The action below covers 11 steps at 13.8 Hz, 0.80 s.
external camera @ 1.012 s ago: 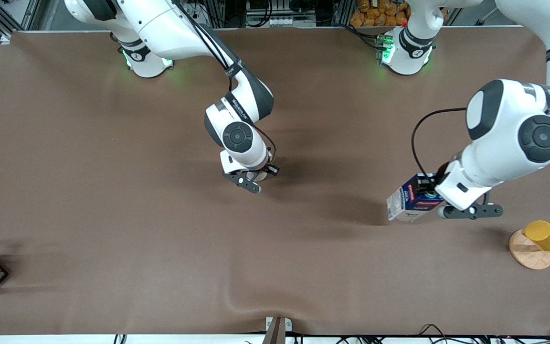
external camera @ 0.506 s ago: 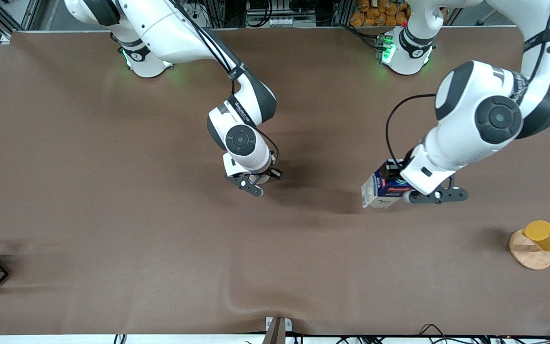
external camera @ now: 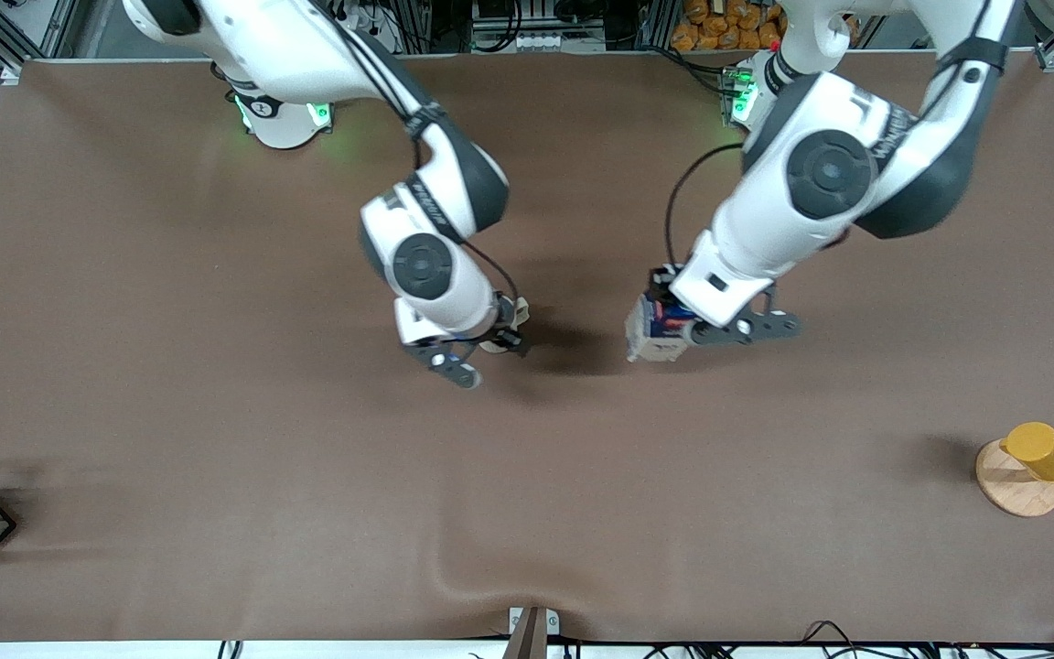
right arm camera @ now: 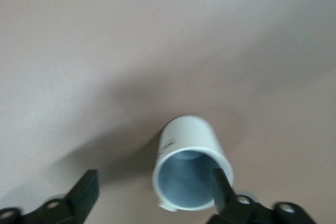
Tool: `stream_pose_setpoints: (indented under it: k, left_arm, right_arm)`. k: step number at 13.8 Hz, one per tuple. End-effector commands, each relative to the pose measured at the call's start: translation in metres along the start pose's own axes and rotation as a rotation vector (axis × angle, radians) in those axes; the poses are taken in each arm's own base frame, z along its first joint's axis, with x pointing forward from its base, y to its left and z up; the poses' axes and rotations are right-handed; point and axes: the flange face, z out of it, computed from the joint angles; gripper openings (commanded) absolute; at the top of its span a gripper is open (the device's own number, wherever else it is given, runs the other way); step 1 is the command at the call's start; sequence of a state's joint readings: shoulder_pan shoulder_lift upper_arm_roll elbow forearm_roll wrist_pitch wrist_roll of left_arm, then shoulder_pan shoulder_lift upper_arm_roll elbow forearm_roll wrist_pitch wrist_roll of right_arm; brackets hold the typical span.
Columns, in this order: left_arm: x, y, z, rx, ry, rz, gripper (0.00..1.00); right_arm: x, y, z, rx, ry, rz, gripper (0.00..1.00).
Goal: Place milk next to cup
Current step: 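Carry the mug to mid-table with the right gripper while the left gripper lifts the carton, then move the carton beside the mug with the left gripper while the right gripper withdraws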
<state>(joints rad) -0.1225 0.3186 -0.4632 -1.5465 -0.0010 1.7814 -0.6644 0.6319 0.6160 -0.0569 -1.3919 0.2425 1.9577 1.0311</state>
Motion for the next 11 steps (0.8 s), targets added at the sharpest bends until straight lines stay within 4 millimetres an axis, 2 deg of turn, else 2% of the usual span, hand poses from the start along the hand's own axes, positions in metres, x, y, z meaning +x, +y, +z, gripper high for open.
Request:
stream_pose_setpoints:
  k: [1,3,5,7,8,10,11]
  left_arm:
    - [-0.037,0.041,0.007,0.022,-0.011,0.003,0.6]
    - [-0.066,0.072,0.018,0.036,-0.023,0.037,0.6]
    - [-0.094,0.102,0.027,0.044,-0.029,0.086,0.6]
    - [-0.12,0.128,0.038,0.053,-0.036,0.106,0.6]
    - [-0.128,0.136,0.043,0.053,-0.038,0.097,0.6]
    - [-0.139,0.159,0.05,0.034,-0.043,0.08,0.6]
    - [-0.145,0.171,0.057,0.034,-0.049,0.085,0.6]
  right_arm:
    - [0.077,0.077,-0.081,0.019,-0.045,-0.179,1.0]
    - [0.127,0.127,-0.122,0.052,-0.019,-0.369,1.0]
    - [0.157,0.165,-0.143,0.039,-0.01,-0.399,1.0]
    - [0.16,0.2,-0.173,-0.11,0.037,-0.426,1.0]
    - [0.156,0.212,-0.191,-0.208,0.079,-0.506,1.0]
    - [0.15,0.243,-0.225,-0.25,0.111,-0.598,1.0]
    - [0.159,0.273,-0.241,-0.238,0.116,-0.6,1.0]
